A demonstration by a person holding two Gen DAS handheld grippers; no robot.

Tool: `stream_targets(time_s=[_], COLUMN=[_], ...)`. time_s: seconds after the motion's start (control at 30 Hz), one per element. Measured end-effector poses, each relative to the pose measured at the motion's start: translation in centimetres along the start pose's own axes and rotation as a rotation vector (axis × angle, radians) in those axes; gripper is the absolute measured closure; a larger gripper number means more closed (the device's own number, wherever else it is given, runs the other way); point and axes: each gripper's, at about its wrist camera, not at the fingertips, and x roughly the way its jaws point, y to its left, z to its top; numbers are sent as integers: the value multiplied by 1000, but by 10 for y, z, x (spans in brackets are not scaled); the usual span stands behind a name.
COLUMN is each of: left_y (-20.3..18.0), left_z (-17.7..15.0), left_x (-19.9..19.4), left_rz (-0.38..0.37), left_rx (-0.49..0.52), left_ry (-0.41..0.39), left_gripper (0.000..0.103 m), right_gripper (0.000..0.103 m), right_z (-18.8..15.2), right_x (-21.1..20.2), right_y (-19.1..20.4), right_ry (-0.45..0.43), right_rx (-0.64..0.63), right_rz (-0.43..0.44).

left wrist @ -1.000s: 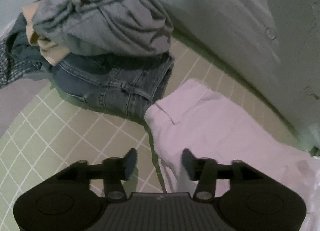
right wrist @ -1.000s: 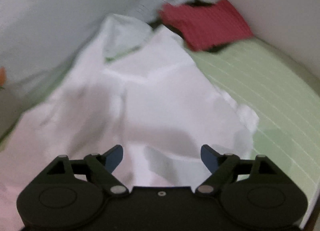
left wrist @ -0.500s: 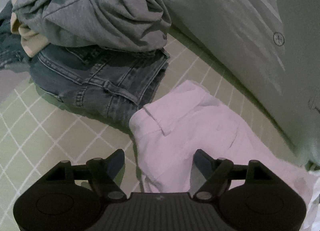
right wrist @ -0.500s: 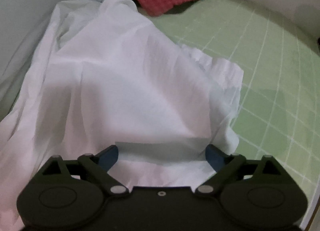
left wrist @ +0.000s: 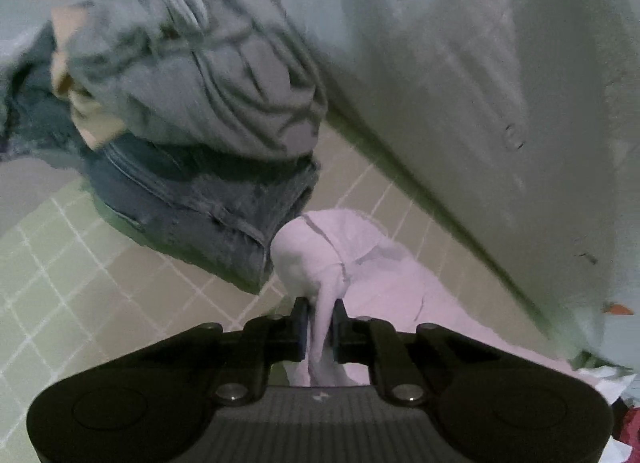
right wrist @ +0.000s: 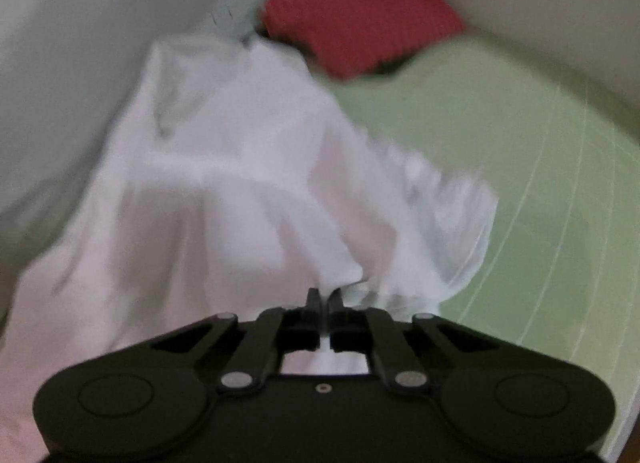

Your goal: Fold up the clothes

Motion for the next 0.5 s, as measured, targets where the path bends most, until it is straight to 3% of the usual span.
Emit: stream_targets(time_s=[0.13, 0.23, 0.33, 0.5], left_y=[19, 48, 76, 93], left_z=[-8, -20, -42, -83], left_x=[-49, -84, -90, -82], left_rz=[5, 35, 96, 239], left_rx=[10, -34, -51, -72], left_ry=[-60, -74, -24, 93], left_gripper=[90, 90, 90, 90], right_gripper=[100, 100, 100, 97], right_z=[9, 4, -18, -59], right_x=[-47, -71, -74, -51], right_y=[-15, -30, -39, -45], right_ry=[-127, -159, -130, 8], right_rx=[-62, -88, -156, -290], right_rz=[27, 36, 13, -60])
